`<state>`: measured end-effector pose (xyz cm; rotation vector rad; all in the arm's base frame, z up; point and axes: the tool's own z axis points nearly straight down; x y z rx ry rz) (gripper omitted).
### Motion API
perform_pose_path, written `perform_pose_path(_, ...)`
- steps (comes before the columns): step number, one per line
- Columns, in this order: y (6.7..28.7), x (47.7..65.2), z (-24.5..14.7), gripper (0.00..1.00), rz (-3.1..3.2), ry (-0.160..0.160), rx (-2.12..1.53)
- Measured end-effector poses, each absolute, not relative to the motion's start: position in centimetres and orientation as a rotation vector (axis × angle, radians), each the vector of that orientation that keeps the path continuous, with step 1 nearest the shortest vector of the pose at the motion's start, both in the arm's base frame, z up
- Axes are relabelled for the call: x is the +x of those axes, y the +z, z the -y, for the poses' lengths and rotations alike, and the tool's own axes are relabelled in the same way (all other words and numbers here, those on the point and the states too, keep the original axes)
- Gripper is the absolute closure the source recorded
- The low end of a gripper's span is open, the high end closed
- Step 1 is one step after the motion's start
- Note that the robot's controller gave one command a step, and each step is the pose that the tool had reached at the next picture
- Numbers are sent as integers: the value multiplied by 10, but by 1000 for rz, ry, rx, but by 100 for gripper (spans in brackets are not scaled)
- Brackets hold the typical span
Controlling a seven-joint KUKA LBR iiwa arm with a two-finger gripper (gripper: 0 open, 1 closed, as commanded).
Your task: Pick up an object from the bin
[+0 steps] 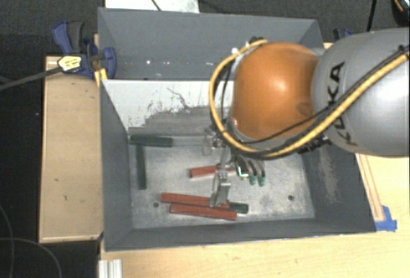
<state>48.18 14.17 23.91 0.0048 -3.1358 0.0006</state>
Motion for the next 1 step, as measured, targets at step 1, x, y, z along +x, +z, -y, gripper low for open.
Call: perform_pose_path(1,70,515,-50,0,3112,-2,386)
